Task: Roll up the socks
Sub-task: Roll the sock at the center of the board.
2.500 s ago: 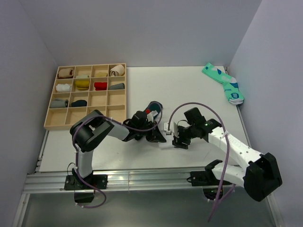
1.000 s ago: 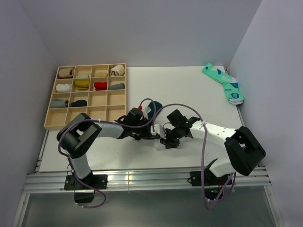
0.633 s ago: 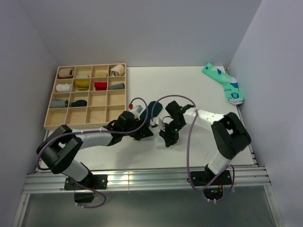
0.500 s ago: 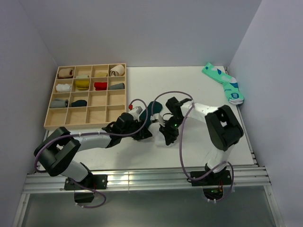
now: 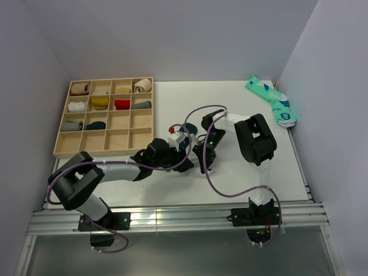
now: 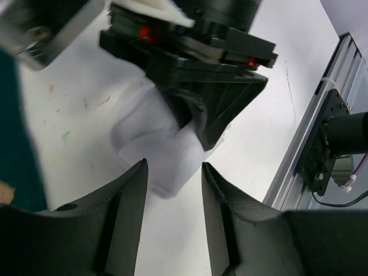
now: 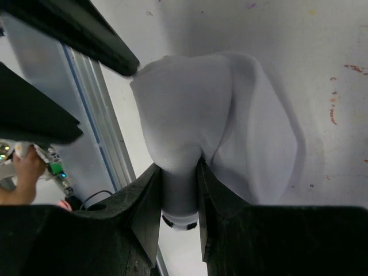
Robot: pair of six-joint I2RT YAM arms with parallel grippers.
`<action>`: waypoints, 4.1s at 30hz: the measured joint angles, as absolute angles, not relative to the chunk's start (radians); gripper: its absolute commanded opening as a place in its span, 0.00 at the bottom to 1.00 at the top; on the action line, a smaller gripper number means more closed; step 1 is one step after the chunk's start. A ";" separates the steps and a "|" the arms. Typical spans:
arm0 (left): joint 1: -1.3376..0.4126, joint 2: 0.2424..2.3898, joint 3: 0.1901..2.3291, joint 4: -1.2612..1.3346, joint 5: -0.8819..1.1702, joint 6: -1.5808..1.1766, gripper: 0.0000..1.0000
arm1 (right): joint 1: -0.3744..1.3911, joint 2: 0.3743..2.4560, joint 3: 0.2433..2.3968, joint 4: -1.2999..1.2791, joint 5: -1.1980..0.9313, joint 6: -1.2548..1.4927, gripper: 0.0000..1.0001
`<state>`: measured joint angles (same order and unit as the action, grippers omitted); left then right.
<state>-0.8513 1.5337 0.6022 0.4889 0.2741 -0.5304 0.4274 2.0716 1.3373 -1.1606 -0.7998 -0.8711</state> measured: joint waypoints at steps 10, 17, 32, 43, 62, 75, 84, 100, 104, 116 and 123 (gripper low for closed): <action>-0.852 1.690 0.644 0.596 0.369 -0.487 0.54 | 0.411 2.119 1.376 -1.214 -0.822 -0.872 0.18; -0.852 1.752 0.654 0.649 0.407 -0.488 0.51 | 0.409 2.122 1.377 -1.216 -0.825 -0.870 0.18; -0.848 1.839 0.702 0.691 0.471 -0.529 0.00 | 0.389 2.071 1.311 -1.147 -0.799 -0.791 0.36; -0.846 1.882 0.738 0.694 0.498 -0.596 0.00 | 0.379 1.762 1.066 -0.854 -0.639 -0.653 0.57; -0.794 1.932 0.804 0.561 0.659 -0.832 0.00 | 0.333 1.154 0.730 -0.639 -0.596 -0.816 0.59; -0.792 1.964 0.923 0.317 0.750 -0.834 0.00 | 0.595 1.029 0.551 -0.546 -0.473 -0.857 0.61; -0.782 2.000 0.965 0.274 0.805 -0.844 0.00 | 0.687 1.029 0.524 -0.471 -0.391 -0.850 0.61; -0.762 2.048 0.994 0.271 0.887 -0.876 0.00 | 0.779 1.139 0.502 -0.347 -0.305 -0.826 0.50; -0.758 2.056 0.999 0.270 0.900 -0.886 0.03 | 0.781 1.171 0.505 -0.326 -0.291 -0.813 0.24; -0.754 1.944 0.894 0.318 0.742 -0.911 0.41 | 0.686 1.279 0.610 -0.405 -0.408 -0.797 0.18; -0.754 1.826 0.781 0.369 0.561 -0.912 0.51 | 0.571 1.386 0.696 -0.484 -0.522 -0.804 0.18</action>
